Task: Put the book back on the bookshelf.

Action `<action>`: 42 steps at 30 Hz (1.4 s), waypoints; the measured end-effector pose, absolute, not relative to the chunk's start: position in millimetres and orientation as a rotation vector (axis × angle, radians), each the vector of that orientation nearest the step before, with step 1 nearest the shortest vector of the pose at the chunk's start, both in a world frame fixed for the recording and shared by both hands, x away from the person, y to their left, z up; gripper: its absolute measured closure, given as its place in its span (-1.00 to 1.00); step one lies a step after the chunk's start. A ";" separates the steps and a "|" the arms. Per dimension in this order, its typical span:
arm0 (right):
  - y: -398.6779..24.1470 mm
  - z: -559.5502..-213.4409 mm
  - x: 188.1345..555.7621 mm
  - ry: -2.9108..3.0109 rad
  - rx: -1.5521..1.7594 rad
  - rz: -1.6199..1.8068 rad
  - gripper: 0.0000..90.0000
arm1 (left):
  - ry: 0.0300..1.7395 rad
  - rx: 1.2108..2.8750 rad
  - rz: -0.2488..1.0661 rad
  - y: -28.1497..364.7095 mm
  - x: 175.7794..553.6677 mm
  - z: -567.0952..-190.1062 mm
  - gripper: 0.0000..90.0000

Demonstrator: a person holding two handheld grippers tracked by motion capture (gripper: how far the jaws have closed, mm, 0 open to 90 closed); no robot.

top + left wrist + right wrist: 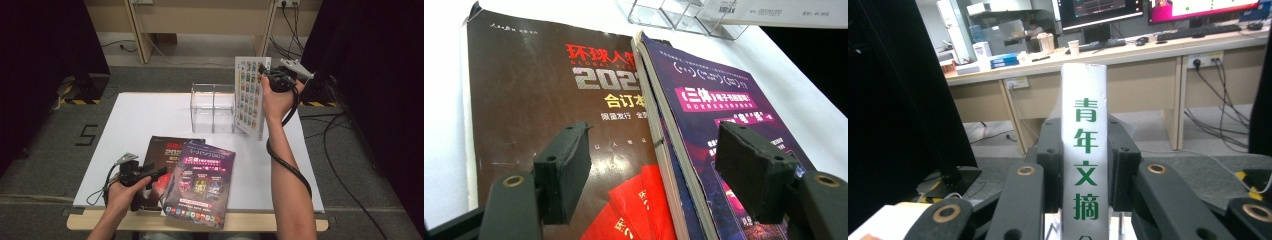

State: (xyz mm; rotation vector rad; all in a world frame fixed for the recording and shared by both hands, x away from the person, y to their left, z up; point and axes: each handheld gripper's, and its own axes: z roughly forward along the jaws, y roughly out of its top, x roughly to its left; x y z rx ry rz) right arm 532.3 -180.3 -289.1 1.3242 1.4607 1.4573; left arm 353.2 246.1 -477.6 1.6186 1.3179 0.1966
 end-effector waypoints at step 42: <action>-216.9 -318.1 431.6 1.641 1.344 1.362 0.60 | 1.313 1.608 0.193 241.5 350.9 -474.4 -0.34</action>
